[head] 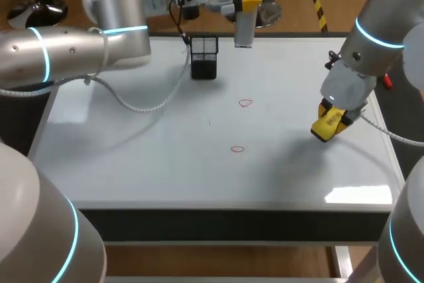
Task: Pick up the inspection probe, press it on each red-marked spot on the whiteboard one by one, put down the probe, pick up the eraser, and wipe off all the red marks.
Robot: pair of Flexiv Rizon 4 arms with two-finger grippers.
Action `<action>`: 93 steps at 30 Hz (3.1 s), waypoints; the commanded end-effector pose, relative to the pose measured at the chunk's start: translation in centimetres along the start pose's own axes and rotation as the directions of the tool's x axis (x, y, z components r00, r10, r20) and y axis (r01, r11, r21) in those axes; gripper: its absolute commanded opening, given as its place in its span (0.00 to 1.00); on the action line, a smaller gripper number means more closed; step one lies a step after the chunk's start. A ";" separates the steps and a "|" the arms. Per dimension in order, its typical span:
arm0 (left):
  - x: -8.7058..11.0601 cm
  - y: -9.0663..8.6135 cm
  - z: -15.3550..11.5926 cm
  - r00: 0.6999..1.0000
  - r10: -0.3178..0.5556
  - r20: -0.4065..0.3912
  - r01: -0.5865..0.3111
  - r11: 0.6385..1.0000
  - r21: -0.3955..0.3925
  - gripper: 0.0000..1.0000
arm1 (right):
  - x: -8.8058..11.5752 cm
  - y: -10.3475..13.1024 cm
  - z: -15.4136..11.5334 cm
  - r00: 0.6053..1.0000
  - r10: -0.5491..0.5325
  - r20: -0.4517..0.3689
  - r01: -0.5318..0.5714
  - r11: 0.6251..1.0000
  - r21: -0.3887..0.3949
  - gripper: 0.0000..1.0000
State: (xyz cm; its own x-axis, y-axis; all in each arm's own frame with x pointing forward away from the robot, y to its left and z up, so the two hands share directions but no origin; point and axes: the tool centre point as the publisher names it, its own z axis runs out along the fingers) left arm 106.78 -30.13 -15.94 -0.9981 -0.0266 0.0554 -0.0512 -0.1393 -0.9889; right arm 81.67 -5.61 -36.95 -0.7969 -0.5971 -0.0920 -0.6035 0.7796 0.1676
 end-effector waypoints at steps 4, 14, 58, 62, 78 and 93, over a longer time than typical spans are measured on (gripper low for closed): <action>-2.7 0.4 0.0 0.998 -0.018 -0.068 0.018 1.000 -0.001 0.00 | 0.0 0.0 0.0 1.000 -0.001 -0.003 0.001 1.000 0.003 0.00; -4.1 1.2 -0.6 0.995 -0.022 -0.099 0.021 1.000 -0.015 0.00 | 0.0 0.0 0.0 1.000 -0.001 -0.003 0.001 1.000 0.003 0.00; -4.3 1.3 -0.9 0.994 -0.028 -0.105 0.026 0.999 -0.018 0.00 | -8.7 3.1 0.4 0.965 -0.250 -0.080 0.251 0.968 -0.001 0.00; -4.3 1.3 -0.9 0.994 -0.028 -0.105 0.026 0.999 -0.018 0.00 | -10.7 4.4 0.9 0.942 -0.320 -0.103 0.321 0.947 -0.011 0.00; -4.3 1.3 -0.9 0.994 -0.028 -0.105 0.026 0.999 -0.018 0.00 | -16.8 9.0 2.8 0.818 -0.545 -0.182 0.542 0.837 -0.072 0.00; -4.3 1.3 -0.9 0.994 -0.028 -0.105 0.026 0.999 -0.018 0.00 | -20.7 11.2 5.4 0.716 -0.657 -0.238 0.647 0.752 -0.128 0.00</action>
State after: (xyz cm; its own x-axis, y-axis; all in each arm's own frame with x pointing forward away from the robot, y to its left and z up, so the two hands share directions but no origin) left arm 110.86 -29.34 -17.71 -0.9947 0.0783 0.0671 -0.0764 -0.1229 -0.9895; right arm 90.22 15.71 -37.73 -0.1975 -0.9757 -0.0944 -0.9678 0.1788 0.1772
